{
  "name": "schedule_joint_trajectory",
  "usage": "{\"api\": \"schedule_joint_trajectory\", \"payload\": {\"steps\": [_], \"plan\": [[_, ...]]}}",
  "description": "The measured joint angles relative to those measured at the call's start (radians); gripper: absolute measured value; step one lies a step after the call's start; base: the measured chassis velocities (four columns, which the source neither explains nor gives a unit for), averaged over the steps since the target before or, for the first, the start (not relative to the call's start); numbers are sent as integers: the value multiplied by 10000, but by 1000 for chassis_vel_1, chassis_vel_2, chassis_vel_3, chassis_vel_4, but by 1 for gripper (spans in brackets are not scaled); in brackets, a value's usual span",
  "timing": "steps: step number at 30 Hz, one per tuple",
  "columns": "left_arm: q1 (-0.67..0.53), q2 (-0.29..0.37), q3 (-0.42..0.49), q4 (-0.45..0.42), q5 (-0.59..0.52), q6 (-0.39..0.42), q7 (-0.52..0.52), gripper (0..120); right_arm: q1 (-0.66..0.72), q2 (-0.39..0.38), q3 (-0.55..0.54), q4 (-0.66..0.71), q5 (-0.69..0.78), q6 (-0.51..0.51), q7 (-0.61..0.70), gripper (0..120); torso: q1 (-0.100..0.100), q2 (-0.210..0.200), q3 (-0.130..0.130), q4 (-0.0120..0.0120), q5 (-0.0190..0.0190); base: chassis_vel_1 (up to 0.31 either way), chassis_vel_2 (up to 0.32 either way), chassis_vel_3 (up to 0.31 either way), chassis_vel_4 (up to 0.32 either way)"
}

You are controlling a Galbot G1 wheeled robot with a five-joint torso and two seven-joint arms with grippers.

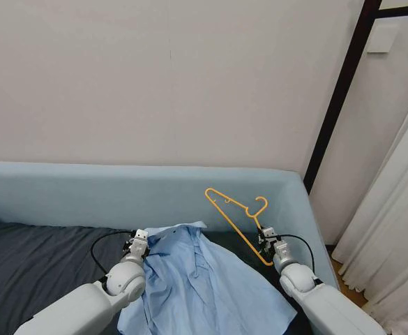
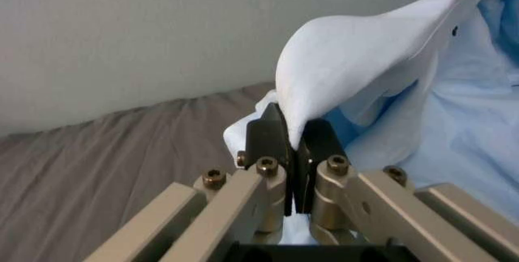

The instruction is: Pick up the clothes from the sofa and hang them on the clothes hanger.

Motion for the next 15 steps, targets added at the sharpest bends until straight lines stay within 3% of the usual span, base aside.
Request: {"api": "schedule_joint_trajectory", "payload": {"steps": [1,6,15], "plan": [[0,0,0,0,0,0,0,0,0,0,0,0,0,0,0,5,0,0,0,0,0,0,0,0,0],[-170,96,-53,-155,-402,73,-93,0,-1928,-341,570,1374,-2907,257,988,5,0,0,0,-3,1,0,0,0,0],[-445,335,-58,-886,-1243,663,-540,0,-3070,-380,305,1991,-4788,464,1284,5,-2,1,0,2,2,0,0,0,0]]}}
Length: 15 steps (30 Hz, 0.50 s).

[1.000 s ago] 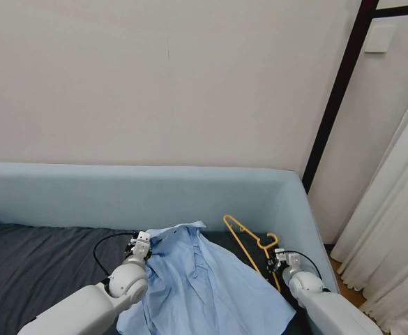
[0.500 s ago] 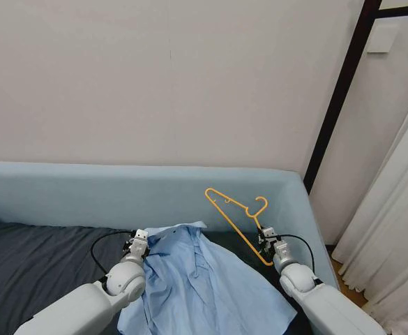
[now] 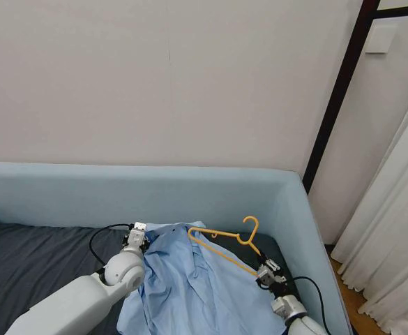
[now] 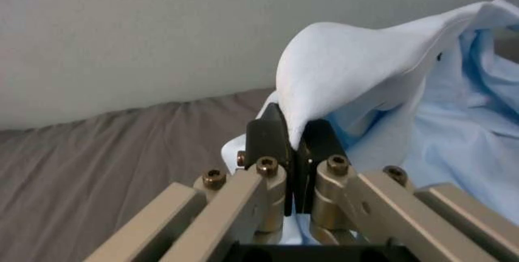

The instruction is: Pick up the clothes from the sofa and hang them on the clothes hanger.

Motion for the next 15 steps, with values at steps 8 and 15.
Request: {"api": "schedule_joint_trajectory", "payload": {"steps": [8,15], "plan": [[-99,35,-18,-659,-924,570,-817,0,13,195,-878,668,-235,-143,116,5,0,1,0,-2,-3,0,0,0,0],[64,95,-16,-1502,-1505,672,-1341,0,675,957,-1749,326,478,-844,312,5,0,0,1,1,-3,0,0,0,0]]}}
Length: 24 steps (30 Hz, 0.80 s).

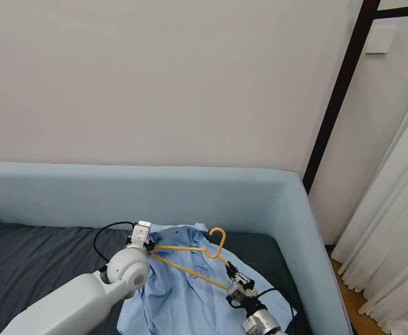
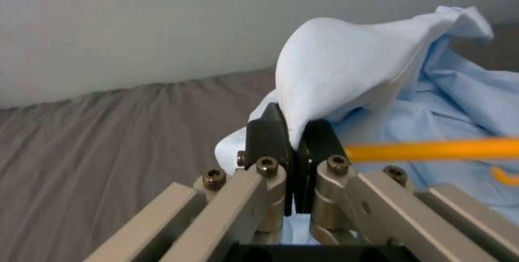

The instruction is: Pick up the clothes from the sofa and hang them on the clothes hanger.

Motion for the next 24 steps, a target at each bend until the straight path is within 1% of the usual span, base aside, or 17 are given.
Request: {"api": "schedule_joint_trajectory", "payload": {"steps": [2,5,6,7,11,13,17,20,24], "plan": [[9,24,0,-295,-242,40,-181,0,215,206,-172,-108,362,-360,126,5,0,0,0,-1,0,0,0,0,0],[10,36,0,-479,-345,67,-265,0,301,313,-235,-163,534,-549,204,5,0,0,1,-1,0,0,0,0,0],[19,45,8,-617,-383,79,-317,0,341,409,-254,-223,656,-752,314,5,0,0,0,-1,1,0,0,0,0],[19,45,8,-617,-383,79,-317,0,341,409,-254,-223,656,-752,314,5,0,0,0,-1,1,0,0,0,0],[133,66,96,-1133,-440,104,-505,0,372,551,-199,-275,1019,-1347,621,5,0,1,1,-2,1,0,0,0,0],[148,66,133,-1240,-433,120,-525,0,393,564,-182,-271,1074,-1432,659,5,0,0,1,-2,0,0,0,0,0],[137,35,521,-1836,79,187,-478,0,571,593,-98,-103,1430,-1843,862,5,0,1,1,-2,2,0,0,0,0],[68,-64,734,-2092,159,198,-549,0,688,569,-61,-33,1543,-1962,929,5,0,0,0,-1,2,0,0,0,0],[-109,-328,1031,-2133,415,166,-605,0,824,520,-68,22,1585,-1991,941,5,0,1,0,-1,2,0,0,0,0]]}}
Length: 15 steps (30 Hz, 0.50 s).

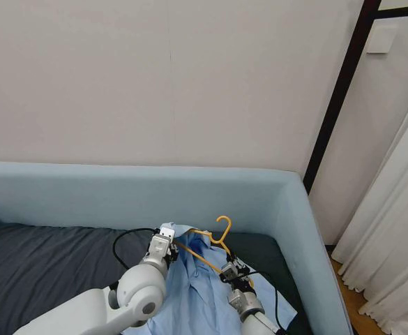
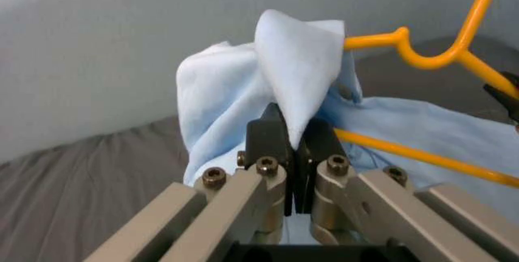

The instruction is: Pick up the clothes from the sofa and hang them on the clothes hanger.

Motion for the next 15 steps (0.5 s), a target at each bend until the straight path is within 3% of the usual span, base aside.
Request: {"api": "schedule_joint_trajectory", "payload": {"steps": [7,12,15], "plan": [[-883,-1097,518,825,415,-86,-237,0,200,-33,-245,-24,-800,189,-80,5,2,-1,1,-3,1,0,0,0,0],[-1111,-1476,985,497,400,-28,-527,0,587,132,-365,-311,-820,86,-38,5,1,-1,1,-2,1,0,0,0,0],[-954,-1356,1112,180,394,1,-548,0,847,163,-428,-358,-736,51,-23,5,1,-1,0,0,0,0,0,0,0]]}}
